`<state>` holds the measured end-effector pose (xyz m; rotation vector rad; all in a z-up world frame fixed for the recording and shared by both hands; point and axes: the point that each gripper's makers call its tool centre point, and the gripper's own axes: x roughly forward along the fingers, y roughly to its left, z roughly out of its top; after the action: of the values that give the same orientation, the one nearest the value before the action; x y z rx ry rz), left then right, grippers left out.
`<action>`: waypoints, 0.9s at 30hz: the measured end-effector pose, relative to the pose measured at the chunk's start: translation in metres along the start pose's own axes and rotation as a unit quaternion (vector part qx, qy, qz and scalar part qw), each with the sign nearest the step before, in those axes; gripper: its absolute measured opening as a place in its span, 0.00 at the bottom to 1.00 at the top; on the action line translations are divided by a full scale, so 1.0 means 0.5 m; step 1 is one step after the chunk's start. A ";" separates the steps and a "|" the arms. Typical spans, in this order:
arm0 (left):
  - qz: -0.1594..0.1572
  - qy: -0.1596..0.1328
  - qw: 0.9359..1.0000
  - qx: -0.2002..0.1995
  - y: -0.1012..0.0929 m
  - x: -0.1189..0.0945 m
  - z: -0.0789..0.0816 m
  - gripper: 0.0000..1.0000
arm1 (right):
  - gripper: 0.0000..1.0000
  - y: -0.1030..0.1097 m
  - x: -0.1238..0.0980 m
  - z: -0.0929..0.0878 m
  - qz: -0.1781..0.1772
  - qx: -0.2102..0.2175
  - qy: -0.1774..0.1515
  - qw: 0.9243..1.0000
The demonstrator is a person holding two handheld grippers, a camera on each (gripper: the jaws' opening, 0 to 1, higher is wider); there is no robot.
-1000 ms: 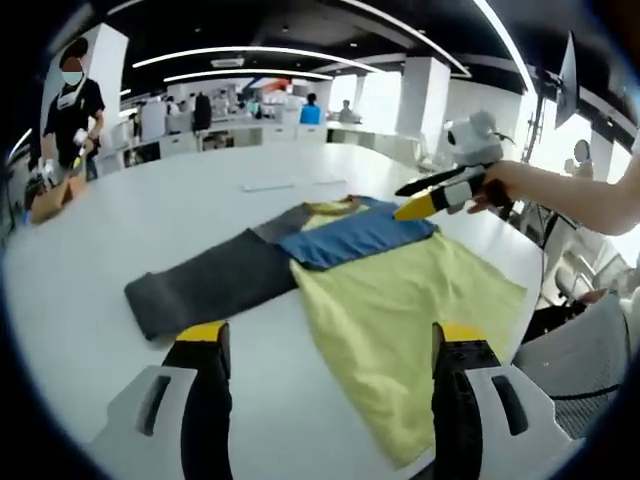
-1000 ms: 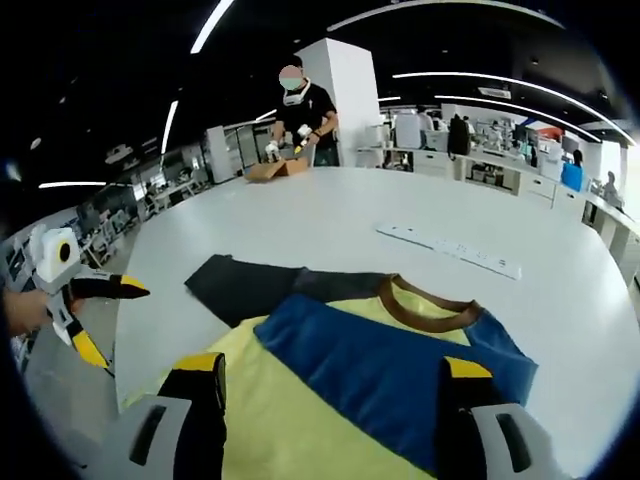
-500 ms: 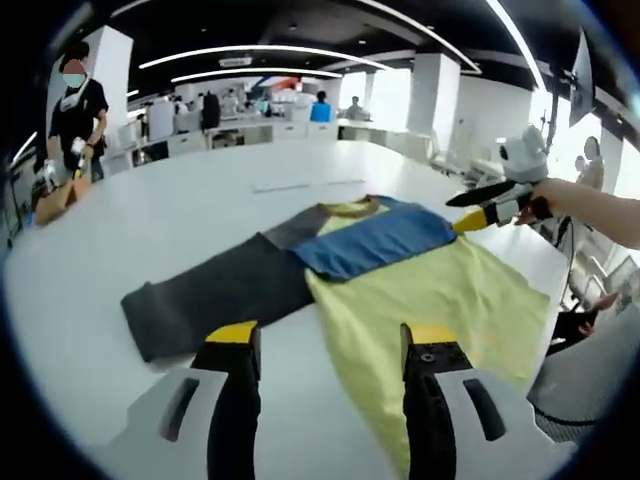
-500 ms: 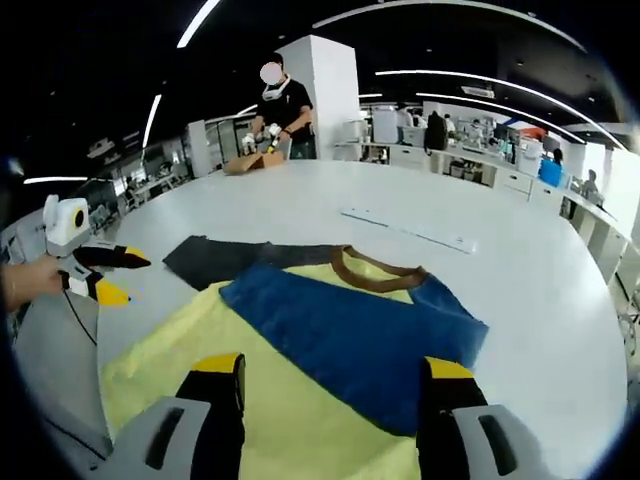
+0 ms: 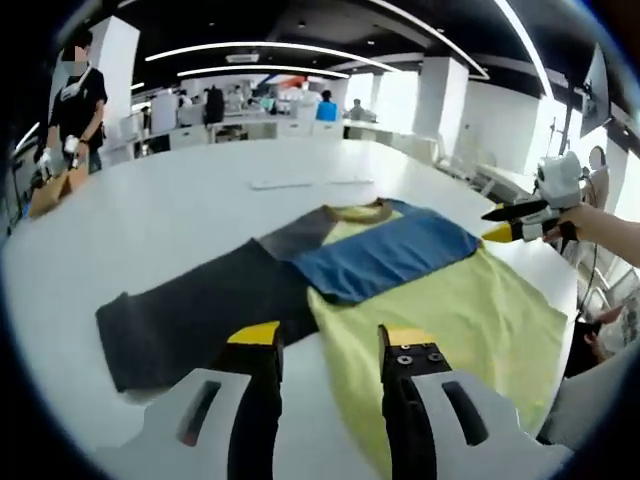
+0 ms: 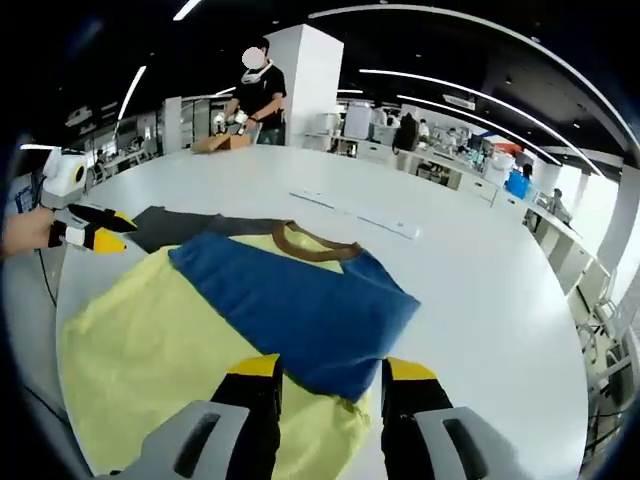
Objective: Fold the garment on the visible template until the final outline fits inside the template.
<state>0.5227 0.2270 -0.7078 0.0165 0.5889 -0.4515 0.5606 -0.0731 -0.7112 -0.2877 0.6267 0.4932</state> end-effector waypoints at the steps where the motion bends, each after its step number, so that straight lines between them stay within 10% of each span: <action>1: 0.006 0.007 1.000 0.011 0.002 0.007 -0.006 0.31 | 0.32 -0.004 0.001 -0.005 -0.004 -0.004 0.000 1.000; 27: 0.025 0.042 0.999 0.004 0.018 0.104 -0.036 0.11 | 0.03 -0.032 0.034 -0.061 -0.041 -0.080 0.033 0.995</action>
<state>0.5552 0.2165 -0.7517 0.0585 0.6677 -0.4062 0.5659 -0.0928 -0.7439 -0.4804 0.6378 0.4572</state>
